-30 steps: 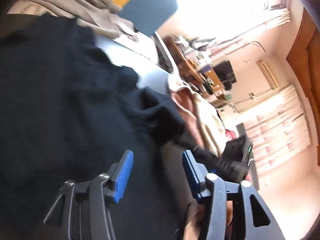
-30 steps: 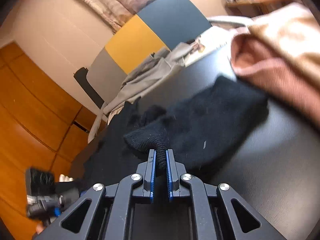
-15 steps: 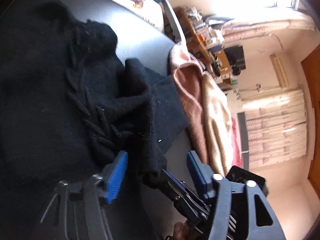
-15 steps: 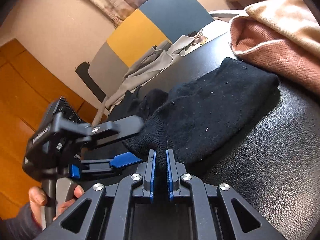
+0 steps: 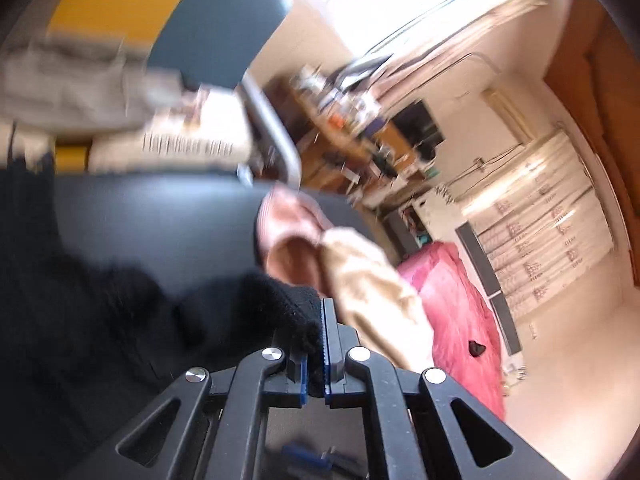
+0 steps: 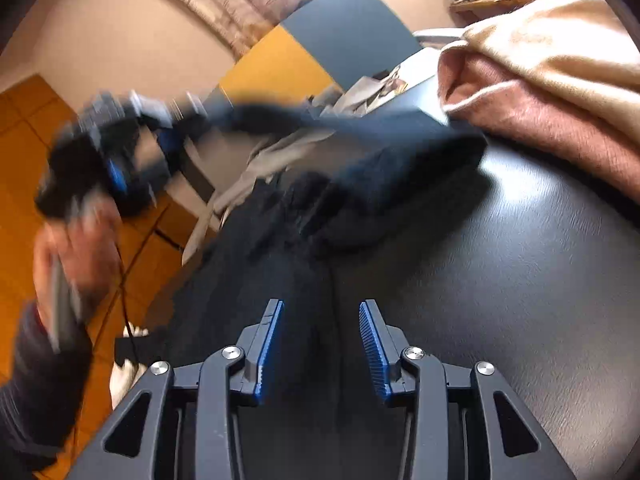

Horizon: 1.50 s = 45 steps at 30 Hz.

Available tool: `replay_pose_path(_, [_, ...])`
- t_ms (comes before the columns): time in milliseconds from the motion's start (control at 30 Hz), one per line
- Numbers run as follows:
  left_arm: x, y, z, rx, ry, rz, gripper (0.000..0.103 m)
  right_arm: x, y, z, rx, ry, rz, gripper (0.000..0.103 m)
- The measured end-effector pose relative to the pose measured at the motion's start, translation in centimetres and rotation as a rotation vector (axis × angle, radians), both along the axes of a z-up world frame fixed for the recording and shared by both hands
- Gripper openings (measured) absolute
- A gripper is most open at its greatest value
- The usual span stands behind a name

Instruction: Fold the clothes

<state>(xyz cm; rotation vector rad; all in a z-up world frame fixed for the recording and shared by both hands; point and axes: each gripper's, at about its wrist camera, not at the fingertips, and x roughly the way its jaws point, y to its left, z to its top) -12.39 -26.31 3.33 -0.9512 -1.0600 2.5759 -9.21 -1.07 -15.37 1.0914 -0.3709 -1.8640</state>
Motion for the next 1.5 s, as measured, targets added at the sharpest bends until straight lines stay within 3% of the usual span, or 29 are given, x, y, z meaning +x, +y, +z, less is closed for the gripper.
replay_pose_path(167, [2.2,-3.0,5.3,-0.050,0.091,0.049,0.003,0.9,-2.0,-0.3,-0.078,-0.081,0.037,0.041])
replay_pose_path(400, [8.0,-8.6,9.0,-0.058,0.187,0.139,0.003,1.0,-6.9,0.1,-0.150,-0.141,0.107,0.043])
replay_pose_path(567, [14.7,-12.6,7.1,-0.074,0.174,0.213,0.003,0.0,-6.9,-0.7,-0.243,-0.241,0.042,0.045])
replay_pose_path(667, [18.7,-14.9,6.0,-0.083,0.164,0.258,0.003,-0.6,-6.6,-1.1,-0.249,-0.276,0.007,0.056])
replay_pose_path(833, [23.8,-17.7,-1.0,-0.052,0.037,0.337,0.003,-1.0,-7.1,-0.8,-0.202,-0.267,-0.018,0.060])
replay_pose_path(900, [25.8,-18.5,-4.1,-0.035,-0.025,0.371,0.003,-1.1,-6.9,-0.6,-0.182,-0.273,-0.017,0.066])
replay_pose_path(967, [27.8,-19.4,-7.2,-0.018,-0.087,0.403,0.003,-1.2,-7.2,-0.6,-0.156,-0.279,-0.017,0.078])
replay_pose_path(1067, [30.8,-20.7,-11.8,0.007,-0.181,0.452,0.003,-1.6,-8.0,-0.5,-0.097,-0.272,-0.025,0.079])
replay_pose_path(1333, [33.9,-20.8,-18.2,0.102,-0.260,0.455,0.007,-5.0,-10.7,2.5,0.123,0.011,-0.091,0.079])
replay_pose_path(1400, [34.0,-20.8,-18.4,0.139,-0.246,0.461,0.018,-7.0,-11.7,2.0,0.140,-0.009,-0.095,0.079])
replay_pose_path(1500, [33.4,-20.8,-18.4,0.138,-0.260,0.473,0.021,-10.1,-13.2,1.0,0.161,-0.057,-0.104,0.079])
